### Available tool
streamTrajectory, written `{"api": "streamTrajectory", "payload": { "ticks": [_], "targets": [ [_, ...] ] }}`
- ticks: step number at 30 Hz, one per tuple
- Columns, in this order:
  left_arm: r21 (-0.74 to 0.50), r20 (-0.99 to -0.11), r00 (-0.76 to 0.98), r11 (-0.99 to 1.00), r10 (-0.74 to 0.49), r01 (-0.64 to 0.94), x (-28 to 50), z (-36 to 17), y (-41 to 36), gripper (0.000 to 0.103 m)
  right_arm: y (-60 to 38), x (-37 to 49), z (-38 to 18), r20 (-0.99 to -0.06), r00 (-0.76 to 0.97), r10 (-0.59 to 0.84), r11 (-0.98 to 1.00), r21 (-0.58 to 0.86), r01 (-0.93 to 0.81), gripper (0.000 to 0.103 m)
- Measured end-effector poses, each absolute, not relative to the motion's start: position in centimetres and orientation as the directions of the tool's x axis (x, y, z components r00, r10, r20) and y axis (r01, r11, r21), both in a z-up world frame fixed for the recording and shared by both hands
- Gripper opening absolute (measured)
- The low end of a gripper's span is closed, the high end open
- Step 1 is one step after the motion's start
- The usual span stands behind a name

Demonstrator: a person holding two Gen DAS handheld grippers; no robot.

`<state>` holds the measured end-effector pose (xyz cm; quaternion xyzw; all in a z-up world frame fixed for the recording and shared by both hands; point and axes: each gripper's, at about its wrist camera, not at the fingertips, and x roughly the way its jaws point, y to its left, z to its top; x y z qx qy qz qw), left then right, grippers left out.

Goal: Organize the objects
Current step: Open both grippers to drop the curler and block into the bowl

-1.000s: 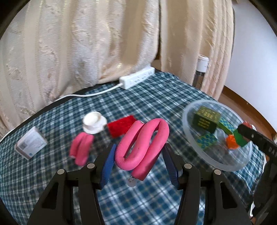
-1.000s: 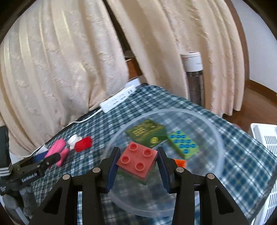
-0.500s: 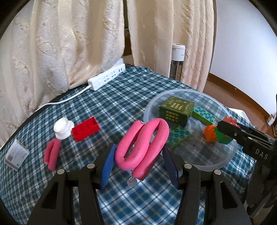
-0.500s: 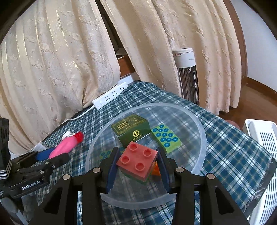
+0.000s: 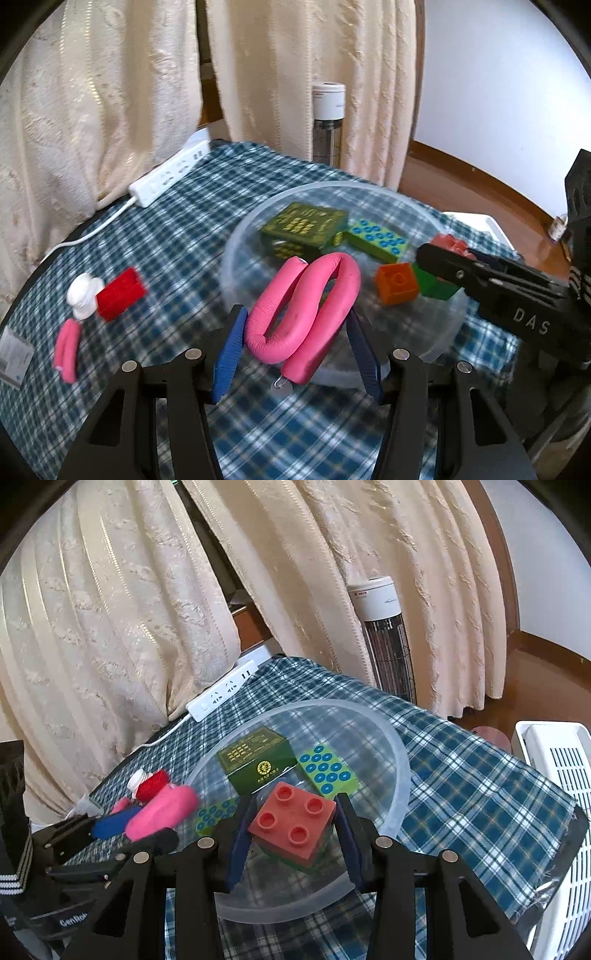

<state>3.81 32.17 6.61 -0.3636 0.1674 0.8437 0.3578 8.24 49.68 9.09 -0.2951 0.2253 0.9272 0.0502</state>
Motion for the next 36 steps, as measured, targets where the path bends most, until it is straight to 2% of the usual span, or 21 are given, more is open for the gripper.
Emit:
{"api": "streamTrajectory", "payload": {
  "ticks": [3, 5, 6, 18, 29, 33, 36],
  "targets": [
    [0.004, -0.731, -0.462, -0.674, 0.503, -0.739, 3.6, 6.3, 32.9, 0.06, 49.8, 8.2, 9.1, -0.569, -0.821, -0.039, -0.891, 0.392, -0.23, 0.046],
    [-0.003, -0.724, -0.46, -0.669, 0.514, -0.743, 3.7, 6.3, 32.9, 0.068, 49.7, 8.2, 9.1, -0.571, -0.82, -0.04, -0.89, 0.393, -0.23, 0.046],
    [-0.003, -0.72, -0.463, -0.67, 0.517, -0.743, 3.7, 6.2, 32.9, 0.069, 49.7, 8.2, 9.0, -0.571, -0.82, -0.041, -0.891, 0.392, -0.229, 0.046],
    [-0.014, -0.73, -0.482, -0.716, 0.484, -0.698, 2.8, 5.9, 30.3, 0.069, 48.3, 7.9, 8.7, -0.59, -0.806, -0.053, -0.906, 0.368, -0.209, 0.046],
    [-0.022, -0.727, -0.487, -0.725, 0.485, -0.688, 2.9, 6.2, 28.8, 0.069, 47.2, 7.9, 8.9, -0.616, -0.788, 0.007, -0.929, 0.287, -0.232, 0.047],
    [-0.029, -0.727, -0.49, -0.734, 0.482, -0.679, 2.8, 6.3, 28.0, 0.069, 47.5, 7.8, 8.6, -0.625, -0.781, -0.002, -0.919, 0.31, -0.245, 0.052],
    [-0.038, -0.728, -0.489, -0.741, 0.48, -0.67, 2.7, 6.2, 27.4, 0.069, 47.5, 8.0, 8.7, -0.623, -0.782, 0.004, -0.917, 0.31, -0.251, 0.053]
  ]
}}
